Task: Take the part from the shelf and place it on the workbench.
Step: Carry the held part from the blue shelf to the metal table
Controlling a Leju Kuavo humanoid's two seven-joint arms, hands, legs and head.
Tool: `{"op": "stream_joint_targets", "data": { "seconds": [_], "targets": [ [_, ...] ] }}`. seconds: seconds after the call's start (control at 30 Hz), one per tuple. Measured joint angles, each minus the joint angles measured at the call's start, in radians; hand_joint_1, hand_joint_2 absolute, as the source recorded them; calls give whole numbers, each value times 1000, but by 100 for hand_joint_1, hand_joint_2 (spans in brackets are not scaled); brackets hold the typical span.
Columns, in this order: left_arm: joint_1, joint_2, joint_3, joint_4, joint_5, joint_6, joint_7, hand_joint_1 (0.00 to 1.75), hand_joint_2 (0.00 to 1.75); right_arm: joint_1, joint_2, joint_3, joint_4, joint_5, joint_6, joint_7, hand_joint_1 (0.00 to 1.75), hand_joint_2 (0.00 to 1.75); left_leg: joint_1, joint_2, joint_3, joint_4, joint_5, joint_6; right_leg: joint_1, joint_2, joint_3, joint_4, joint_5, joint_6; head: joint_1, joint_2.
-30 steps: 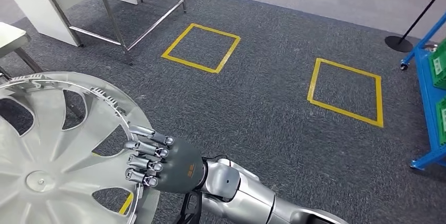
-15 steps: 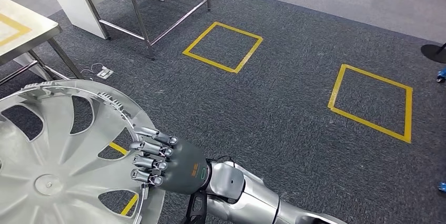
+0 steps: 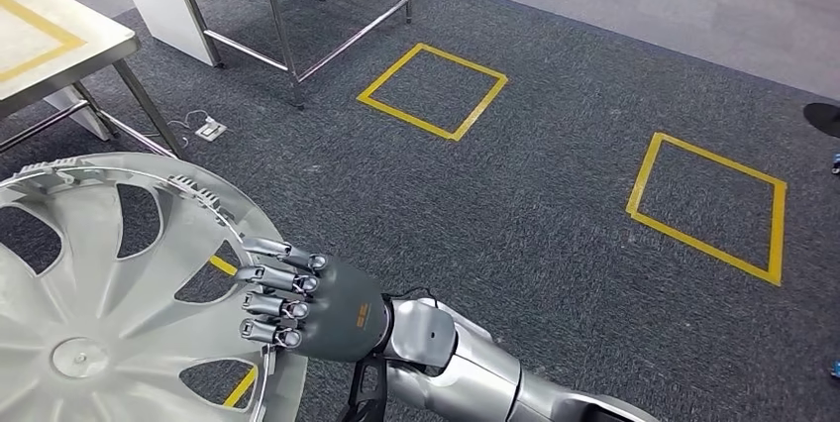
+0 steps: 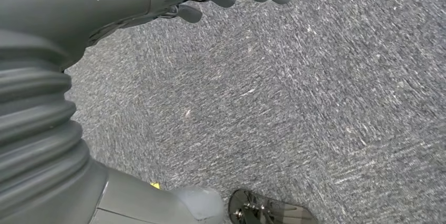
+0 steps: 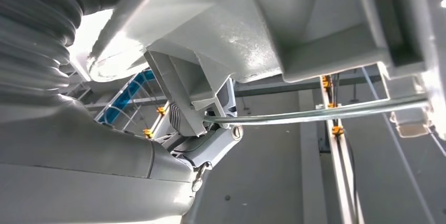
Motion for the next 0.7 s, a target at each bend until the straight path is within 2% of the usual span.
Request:
{"op": "stream_joint_targets", "data": {
  "seconds": [0.1,0.23,0.37,0.43,0.5,0.57,0.6,0.63,0.67,0.7],
  "targets": [
    [0,0,0,0,0,2,-4,0,175,-5,0,1,11,0,0,-3,175,175,-1,0,0,1,-1,6,0,0,4,-8,4,10,0,0],
    [0,0,0,0,0,4,-4,0,175,-3,0,3,25,3,-8,-13,175,175,-8,0,-3,4,-3,17,-7,0,6,-15,9,38,-1,0],
    [1,2,0,0,0,4,-3,0,175,-2,0,4,39,6,-16,-13,175,175,-13,-2,-7,4,-2,26,-14,-5,6,-16,11,50,-1,0],
    [1,3,0,0,-2,3,-7,0,175,-2,0,4,42,6,-20,-13,175,175,-8,-7,-4,-4,3,34,-14,-5,2,-9,3,56,-1,0],
    [1,3,0,0,-6,2,-12,0,175,-2,-1,4,44,6,-24,-11,175,175,-1,-16,-1,-11,10,42,-15,6,-26,55,-39,61,2,0],
    [1,3,0,0,-12,-3,-17,0,175,1,-5,4,48,6,-32,-10,175,175,0,-28,-5,-12,12,44,-18,16,-81,178,-103,62,4,0],
    [1,3,0,0,-15,-6,-19,0,175,4,-8,4,50,6,-36,-10,175,175,0,-36,-7,-11,13,44,-20,18,-106,230,-122,63,5,0],
    [2,3,0,0,-17,-9,-21,0,175,8,-12,3,52,7,-39,-9,175,175,0,-45,-8,-10,14,42,-21,18,-117,253,-124,64,5,0],
    [2,3,0,0,-20,-11,-21,0,175,10,-16,3,55,8,-41,-9,175,175,1,-56,-9,-9,15,39,-23,20,-109,241,-107,64,5,0],
    [2,3,0,0,-21,-13,-22,0,175,12,-19,3,56,9,-42,-9,175,175,2,-67,-10,-7,15,35,-25,24,-84,193,-78,63,6,0]
  ]
}}
